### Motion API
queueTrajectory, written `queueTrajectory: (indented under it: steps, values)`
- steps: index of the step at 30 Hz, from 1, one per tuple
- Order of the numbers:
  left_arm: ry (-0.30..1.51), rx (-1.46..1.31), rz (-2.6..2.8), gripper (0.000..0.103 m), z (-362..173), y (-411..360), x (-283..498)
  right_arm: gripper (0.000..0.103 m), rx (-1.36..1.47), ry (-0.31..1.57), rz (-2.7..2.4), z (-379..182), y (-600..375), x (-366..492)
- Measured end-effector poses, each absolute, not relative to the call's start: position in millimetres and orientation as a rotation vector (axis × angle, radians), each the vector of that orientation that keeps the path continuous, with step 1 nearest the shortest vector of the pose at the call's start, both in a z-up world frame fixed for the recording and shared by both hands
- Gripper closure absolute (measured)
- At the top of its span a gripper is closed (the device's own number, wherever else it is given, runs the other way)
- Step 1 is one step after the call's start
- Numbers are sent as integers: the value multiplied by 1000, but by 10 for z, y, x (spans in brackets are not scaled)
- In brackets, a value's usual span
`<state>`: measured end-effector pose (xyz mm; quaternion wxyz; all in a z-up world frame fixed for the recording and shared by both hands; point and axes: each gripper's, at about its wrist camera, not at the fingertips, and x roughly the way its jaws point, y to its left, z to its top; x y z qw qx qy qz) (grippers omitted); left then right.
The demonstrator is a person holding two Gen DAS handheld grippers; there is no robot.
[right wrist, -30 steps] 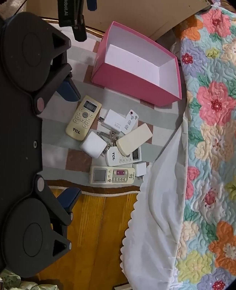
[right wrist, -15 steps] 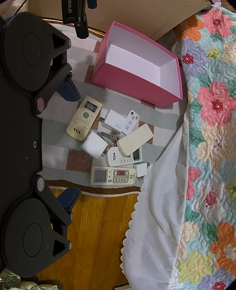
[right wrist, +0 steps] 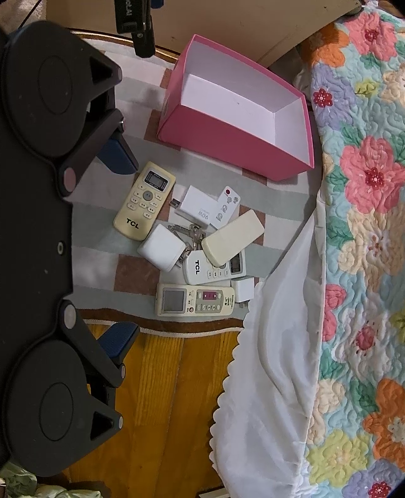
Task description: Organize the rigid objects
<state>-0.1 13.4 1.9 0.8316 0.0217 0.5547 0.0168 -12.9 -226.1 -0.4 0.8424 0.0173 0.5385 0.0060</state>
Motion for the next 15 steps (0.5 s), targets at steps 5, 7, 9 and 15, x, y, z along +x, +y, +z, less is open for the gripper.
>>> queueTrajectory:
  steps: [5,7,9,15]
  values:
    - [1175,43,49,0,31,166,-9,1,40,1140,5,-18,-2272,-124]
    - [1176,43,48,0,29,168,-8,1,39,1141,5,-22,-2270,-127]
    - [1176,45,46,0,26,166,-12,1,37,1143,7,-23,-2264,-130]
    - [1170,62,40,0,45,121,-26,1,38,1143,5,-27,-2264,-131]
